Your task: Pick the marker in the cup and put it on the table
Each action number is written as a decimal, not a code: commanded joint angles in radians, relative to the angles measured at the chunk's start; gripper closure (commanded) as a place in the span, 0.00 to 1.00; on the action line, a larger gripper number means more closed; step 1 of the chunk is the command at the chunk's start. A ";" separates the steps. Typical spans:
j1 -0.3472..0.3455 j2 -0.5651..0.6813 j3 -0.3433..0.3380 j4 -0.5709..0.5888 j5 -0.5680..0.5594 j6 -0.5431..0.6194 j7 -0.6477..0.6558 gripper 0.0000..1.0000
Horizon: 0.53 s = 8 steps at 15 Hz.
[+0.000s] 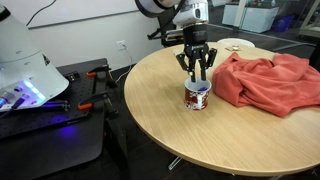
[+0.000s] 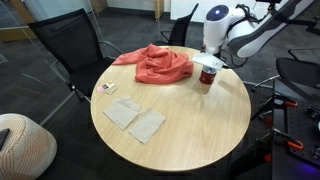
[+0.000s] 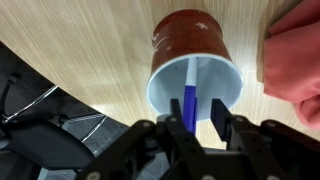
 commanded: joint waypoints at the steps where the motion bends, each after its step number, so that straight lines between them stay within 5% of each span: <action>1: 0.018 0.014 -0.021 0.005 0.011 0.015 -0.009 0.61; 8: 0.021 0.044 -0.023 0.026 0.012 0.014 -0.010 0.61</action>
